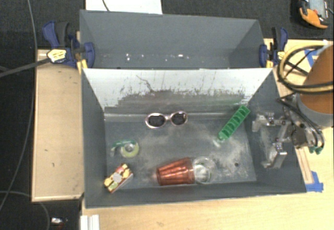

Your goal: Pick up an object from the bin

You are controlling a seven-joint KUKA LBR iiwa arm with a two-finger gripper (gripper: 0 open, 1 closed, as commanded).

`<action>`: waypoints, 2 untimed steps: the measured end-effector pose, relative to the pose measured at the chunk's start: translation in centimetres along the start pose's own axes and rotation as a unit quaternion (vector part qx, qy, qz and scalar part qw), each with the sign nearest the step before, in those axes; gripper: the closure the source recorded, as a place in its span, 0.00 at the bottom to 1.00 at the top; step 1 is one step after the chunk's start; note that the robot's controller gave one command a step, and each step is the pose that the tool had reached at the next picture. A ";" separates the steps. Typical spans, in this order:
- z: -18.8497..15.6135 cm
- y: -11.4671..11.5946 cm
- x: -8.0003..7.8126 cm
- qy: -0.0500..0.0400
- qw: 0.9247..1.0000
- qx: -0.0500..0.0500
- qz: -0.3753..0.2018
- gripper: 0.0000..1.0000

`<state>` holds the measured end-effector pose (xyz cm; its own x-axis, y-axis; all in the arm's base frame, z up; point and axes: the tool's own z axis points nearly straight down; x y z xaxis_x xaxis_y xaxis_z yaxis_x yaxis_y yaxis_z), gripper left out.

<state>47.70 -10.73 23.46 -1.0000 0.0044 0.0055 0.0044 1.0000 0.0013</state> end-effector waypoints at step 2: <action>16.2 3.1 -10.1 -0.007 0.995 0.001 -0.097 0.00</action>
Offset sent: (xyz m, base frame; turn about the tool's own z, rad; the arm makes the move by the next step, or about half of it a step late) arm 0.0979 0.0313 -0.1646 -0.1961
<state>57.69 -7.63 7.24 -0.9822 -0.1878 -0.0087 -0.1878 0.9822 -0.0018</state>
